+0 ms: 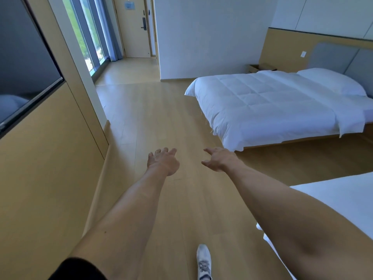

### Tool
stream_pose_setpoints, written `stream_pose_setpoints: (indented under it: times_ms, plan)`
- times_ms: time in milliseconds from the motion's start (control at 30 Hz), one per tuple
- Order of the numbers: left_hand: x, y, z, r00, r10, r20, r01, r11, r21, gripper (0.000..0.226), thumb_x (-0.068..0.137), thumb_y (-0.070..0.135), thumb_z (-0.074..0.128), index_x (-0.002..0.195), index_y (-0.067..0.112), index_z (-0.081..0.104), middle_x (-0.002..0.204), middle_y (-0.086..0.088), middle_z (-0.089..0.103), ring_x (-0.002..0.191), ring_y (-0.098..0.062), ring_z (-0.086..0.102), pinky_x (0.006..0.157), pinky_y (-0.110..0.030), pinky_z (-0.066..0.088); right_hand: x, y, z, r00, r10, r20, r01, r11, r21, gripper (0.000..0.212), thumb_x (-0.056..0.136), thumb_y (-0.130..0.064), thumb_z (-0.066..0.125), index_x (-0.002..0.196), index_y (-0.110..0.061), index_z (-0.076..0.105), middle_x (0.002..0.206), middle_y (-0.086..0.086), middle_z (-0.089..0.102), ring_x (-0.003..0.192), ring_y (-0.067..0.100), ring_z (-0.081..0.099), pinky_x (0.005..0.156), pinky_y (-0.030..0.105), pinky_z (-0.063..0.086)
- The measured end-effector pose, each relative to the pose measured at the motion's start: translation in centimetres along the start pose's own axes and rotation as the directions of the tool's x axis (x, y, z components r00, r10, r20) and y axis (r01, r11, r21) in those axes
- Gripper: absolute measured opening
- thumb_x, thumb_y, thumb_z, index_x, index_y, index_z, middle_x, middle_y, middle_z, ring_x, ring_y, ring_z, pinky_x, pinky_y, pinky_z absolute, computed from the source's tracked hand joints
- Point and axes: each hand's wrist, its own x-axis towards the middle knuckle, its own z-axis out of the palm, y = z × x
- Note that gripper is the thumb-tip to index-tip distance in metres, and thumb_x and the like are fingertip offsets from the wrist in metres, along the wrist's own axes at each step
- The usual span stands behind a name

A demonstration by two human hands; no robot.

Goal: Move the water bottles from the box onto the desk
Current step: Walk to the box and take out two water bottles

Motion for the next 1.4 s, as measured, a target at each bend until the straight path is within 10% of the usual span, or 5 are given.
stream_pose_setpoints:
  times_ms: [1400]
  plan:
    - [74.0, -16.1, -19.7, 1.000, -0.025, 0.003, 0.025, 0.998, -0.049, 0.057, 0.101, 0.048, 0.040, 0.155, 0.033, 0.028, 0.160, 0.001, 0.031, 0.148, -0.028, 0.025, 0.121, -0.054, 0.016, 76.1, -13.3, -18.7, 0.998, -0.023, 0.059, 0.023, 1.000, 0.009, 0.064, 0.097, -0.060, 0.044, 0.154, -0.037, 0.026, 0.156, 0.001, 0.039, 0.140, 0.025, 0.040, 0.112, 0.044, 0.037]
